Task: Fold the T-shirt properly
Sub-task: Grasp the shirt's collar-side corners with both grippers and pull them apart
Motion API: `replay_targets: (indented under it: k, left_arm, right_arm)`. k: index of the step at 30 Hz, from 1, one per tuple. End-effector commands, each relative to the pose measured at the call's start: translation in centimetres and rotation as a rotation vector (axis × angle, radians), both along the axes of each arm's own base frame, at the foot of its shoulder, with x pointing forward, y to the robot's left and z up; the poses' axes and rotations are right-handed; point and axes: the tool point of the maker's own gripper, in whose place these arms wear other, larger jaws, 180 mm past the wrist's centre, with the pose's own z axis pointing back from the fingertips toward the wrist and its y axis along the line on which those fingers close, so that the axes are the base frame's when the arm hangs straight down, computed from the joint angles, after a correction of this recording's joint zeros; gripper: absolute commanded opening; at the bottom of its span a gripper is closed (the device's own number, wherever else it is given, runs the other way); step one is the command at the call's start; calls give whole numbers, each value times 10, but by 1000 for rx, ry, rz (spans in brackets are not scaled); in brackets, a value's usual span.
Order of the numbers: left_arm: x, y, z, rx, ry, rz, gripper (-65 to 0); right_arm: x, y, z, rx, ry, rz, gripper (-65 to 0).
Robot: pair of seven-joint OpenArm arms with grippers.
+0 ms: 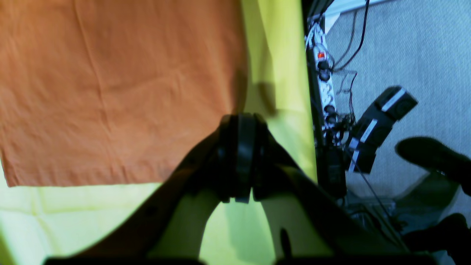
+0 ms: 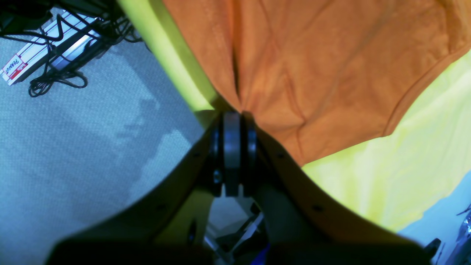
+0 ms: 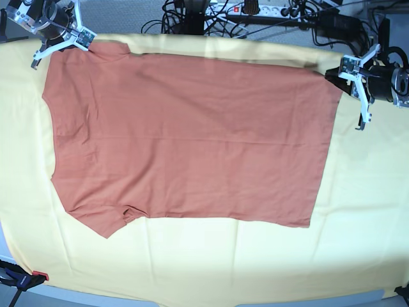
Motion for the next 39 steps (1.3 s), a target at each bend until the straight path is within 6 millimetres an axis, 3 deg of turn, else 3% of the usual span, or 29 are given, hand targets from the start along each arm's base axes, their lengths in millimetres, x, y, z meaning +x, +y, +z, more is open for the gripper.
replay_targets:
  k: [1,8,18,20,25,28,34,39]
  left_arm:
    - [2,1,8,0,-7,-10,-650]
    - [-32,13,-13,66,89,-56,-650]
    - [-26,15,-11,75,63,-68,-650]
    - [-16,11,-6,57,31,-63,-650]
    - [18,-27,19,-148,-27,57,-650]
    - [30,-33,14,-165,-69,79,-650]
    - [66,-36,3,-239,-124,193,-650]
    - [96,-26,-6,-270,-158,291,-650]
  right_arm:
    - [1,-3,5,-17,-9,12,-650]
    - [-10,-3,2,-18,26,23,-650]
    - [-5,-4,5,-22,11,46,-650]
    - [3,1,8,6,-29,46,-650]
    - [31,18,23,111,-166,48,-650]
    - [40,24,28,153,-205,58,-650]
    - [77,5,17,183,-283,33,-650]
    - [103,-13,9,200,-299,-22,-650]
